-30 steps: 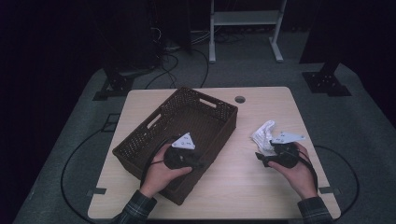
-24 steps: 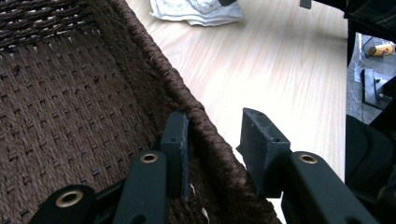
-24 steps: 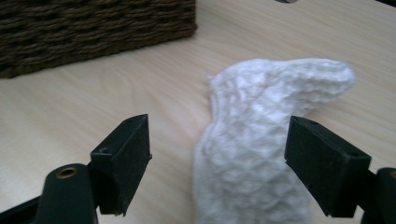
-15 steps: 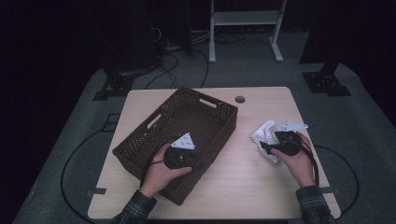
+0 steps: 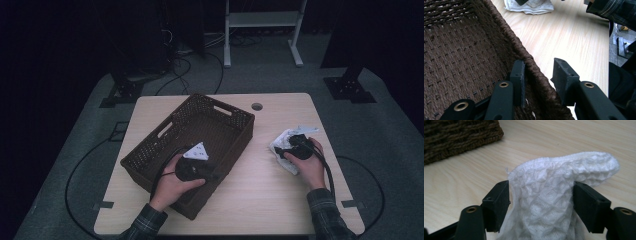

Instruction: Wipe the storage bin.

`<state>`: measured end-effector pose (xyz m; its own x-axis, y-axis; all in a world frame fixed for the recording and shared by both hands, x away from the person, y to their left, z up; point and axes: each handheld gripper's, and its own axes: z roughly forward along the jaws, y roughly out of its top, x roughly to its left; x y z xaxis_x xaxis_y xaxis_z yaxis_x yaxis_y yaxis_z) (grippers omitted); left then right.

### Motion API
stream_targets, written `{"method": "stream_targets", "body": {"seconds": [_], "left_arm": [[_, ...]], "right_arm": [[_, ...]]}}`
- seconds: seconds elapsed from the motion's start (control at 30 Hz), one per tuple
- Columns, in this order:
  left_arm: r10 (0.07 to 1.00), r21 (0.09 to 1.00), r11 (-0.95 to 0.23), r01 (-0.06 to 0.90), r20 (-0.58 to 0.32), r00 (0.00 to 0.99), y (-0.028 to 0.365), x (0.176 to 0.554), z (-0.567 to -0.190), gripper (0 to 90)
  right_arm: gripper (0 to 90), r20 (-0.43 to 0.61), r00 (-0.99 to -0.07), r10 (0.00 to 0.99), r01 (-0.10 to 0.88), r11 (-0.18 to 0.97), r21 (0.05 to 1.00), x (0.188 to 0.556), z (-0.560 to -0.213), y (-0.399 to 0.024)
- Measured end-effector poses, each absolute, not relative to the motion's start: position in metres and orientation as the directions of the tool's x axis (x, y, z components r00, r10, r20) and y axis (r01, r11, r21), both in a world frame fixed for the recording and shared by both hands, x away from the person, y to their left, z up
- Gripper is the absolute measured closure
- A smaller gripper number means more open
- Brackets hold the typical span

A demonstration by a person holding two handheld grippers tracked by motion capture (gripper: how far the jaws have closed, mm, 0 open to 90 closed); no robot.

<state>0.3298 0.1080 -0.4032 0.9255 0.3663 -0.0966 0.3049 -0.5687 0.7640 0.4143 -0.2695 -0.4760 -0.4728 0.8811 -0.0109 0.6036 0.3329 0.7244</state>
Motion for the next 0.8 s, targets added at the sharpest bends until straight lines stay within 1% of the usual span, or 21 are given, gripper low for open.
{"method": "stream_targets", "body": {"seconds": [0.13,0.2,0.3,0.43,0.6,0.8], "left_arm": [[0.366,0.764,-0.569,0.305,-0.097,0.926,0.108,0.330,-0.403,62.3],[0.366,0.763,-0.570,0.304,-0.096,0.926,0.108,0.330,-0.403,62.3],[0.368,0.761,-0.573,0.304,-0.093,0.925,0.108,0.329,-0.403,62.5],[0.365,0.758,-0.579,0.301,-0.089,0.927,0.107,0.329,-0.402,62.7],[0.358,0.756,-0.584,0.296,-0.087,0.930,0.107,0.327,-0.402,62.9],[0.355,0.756,-0.584,0.295,-0.089,0.931,0.108,0.328,-0.402,62.7]], "right_arm": [[34.5,-0.041,-0.478,0.877,0.611,0.366,0.702,0.417,-0.484,-0.267],[40.8,-0.048,-0.476,0.878,0.608,0.368,0.704,0.416,-0.484,-0.268],[45.1,-0.049,-0.484,0.874,0.611,0.377,0.696,0.415,-0.486,-0.270],[47.9,-0.068,-0.483,0.873,0.611,0.392,0.688,0.412,-0.488,-0.269],[48.2,-0.081,-0.482,0.873,0.610,0.400,0.684,0.410,-0.488,-0.267],[59.8,-0.097,-0.471,0.877,0.614,0.405,0.678,0.406,-0.486,-0.268]]}}
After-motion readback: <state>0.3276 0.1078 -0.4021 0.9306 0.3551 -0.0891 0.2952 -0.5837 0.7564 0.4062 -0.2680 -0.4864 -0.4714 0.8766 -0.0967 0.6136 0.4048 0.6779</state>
